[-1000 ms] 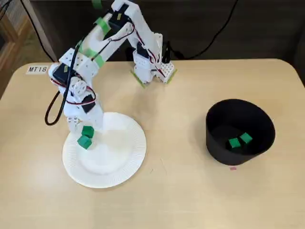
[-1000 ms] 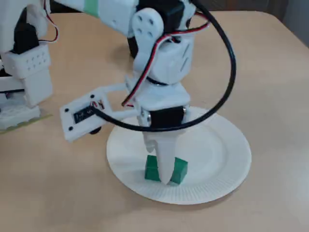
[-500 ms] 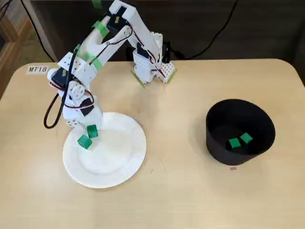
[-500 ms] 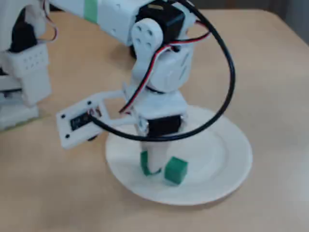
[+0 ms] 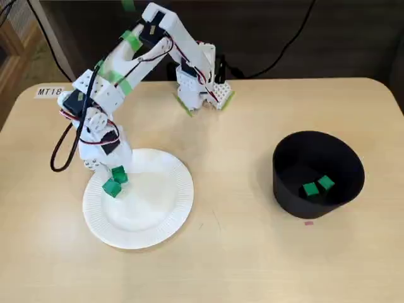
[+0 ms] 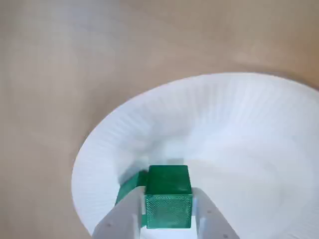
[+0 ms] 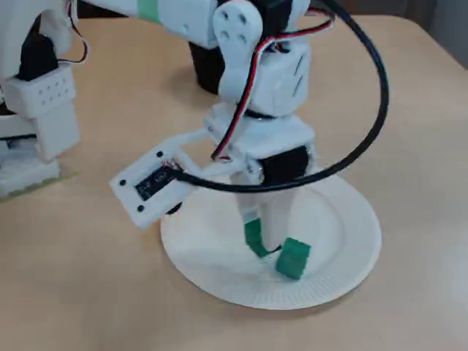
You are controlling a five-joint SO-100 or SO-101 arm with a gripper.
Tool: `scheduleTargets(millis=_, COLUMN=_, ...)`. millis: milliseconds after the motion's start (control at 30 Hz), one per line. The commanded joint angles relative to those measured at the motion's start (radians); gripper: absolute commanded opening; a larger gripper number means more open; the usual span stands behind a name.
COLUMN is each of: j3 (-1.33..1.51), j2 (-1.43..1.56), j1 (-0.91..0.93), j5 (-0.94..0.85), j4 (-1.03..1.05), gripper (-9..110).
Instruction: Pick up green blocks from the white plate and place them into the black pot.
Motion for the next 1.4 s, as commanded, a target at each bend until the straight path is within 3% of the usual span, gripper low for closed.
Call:
scheduleTargets(millis=0, j3=-0.144, j2=0.118, j1=-0.124, j5=-0.103, j4=-0.012, gripper=-2)
scheduleTargets(millis=267, j3=-0.095, j2=0.472, j1=-0.551, j5=-0.281, j4=-0.138, gripper=-2)
scheduleTargets(millis=433, j3=0.535, j2=0.937, j1=-0.805, j5=-0.207, j4=-0.607, gripper=-2)
scheduleTargets(millis=500, j3=0.680, j2=1.031, j1=-0.882, j5=-0.207, j4=-0.660, gripper=-2)
scheduleTargets(millis=900, j3=0.761, j2=0.861, j1=-1.198, j5=-0.383, j4=-0.746, gripper=-2)
scheduleTargets(millis=1367, j3=0.752, j2=0.753, j1=-1.250, j5=-0.453, j4=-0.637, gripper=-2)
